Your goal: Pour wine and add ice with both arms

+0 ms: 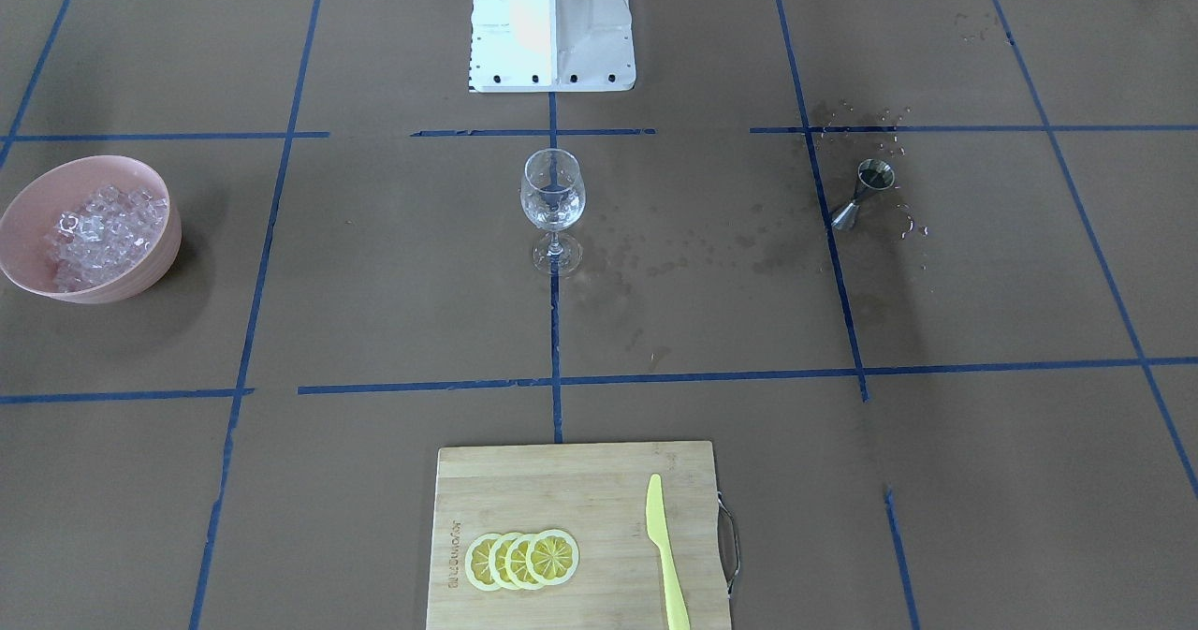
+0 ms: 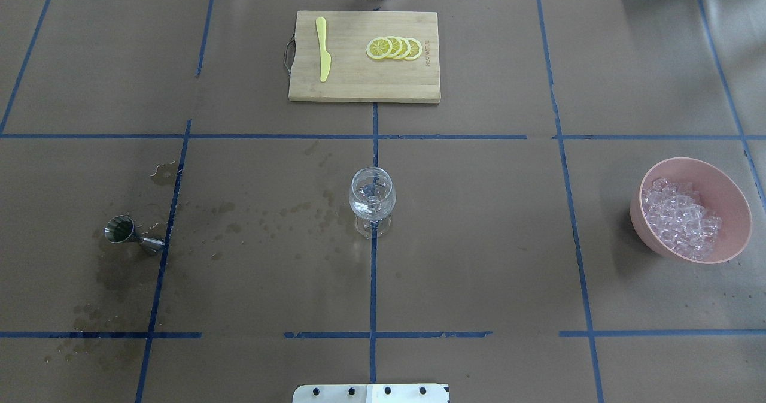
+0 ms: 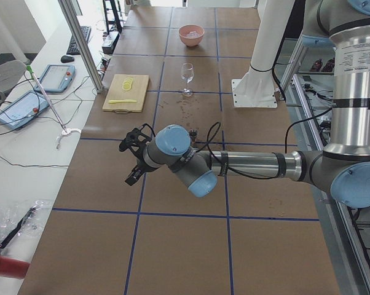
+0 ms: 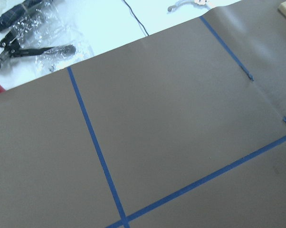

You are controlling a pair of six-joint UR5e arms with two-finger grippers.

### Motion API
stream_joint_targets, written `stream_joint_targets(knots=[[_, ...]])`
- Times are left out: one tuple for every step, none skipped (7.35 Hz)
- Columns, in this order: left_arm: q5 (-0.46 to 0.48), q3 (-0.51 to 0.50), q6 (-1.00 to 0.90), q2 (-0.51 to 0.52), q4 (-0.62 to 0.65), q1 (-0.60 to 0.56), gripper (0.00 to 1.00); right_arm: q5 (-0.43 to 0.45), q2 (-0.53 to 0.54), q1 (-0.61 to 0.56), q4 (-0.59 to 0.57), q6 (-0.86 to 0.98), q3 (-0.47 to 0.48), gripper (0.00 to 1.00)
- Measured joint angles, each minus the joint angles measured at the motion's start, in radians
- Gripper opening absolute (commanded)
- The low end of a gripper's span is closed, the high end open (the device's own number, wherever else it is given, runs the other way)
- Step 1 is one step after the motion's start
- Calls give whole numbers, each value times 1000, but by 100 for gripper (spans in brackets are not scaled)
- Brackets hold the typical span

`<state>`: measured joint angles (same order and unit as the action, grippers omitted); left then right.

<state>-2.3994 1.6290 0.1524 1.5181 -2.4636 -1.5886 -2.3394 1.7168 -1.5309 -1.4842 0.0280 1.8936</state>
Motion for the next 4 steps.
stream_joint_targets(knots=[[4,3,26,5,-83,22,100,-2,-2,1,12,0,6,100],[9,23,85,15,-128,76,100,-3,-3,5,37,0,9,100],[57,72,195,22,-147,153,100,-3,-2,12,58,-1,10,100],[173,131,305,22,-156,242,100,-2,1,15,68,-1,10,100]])
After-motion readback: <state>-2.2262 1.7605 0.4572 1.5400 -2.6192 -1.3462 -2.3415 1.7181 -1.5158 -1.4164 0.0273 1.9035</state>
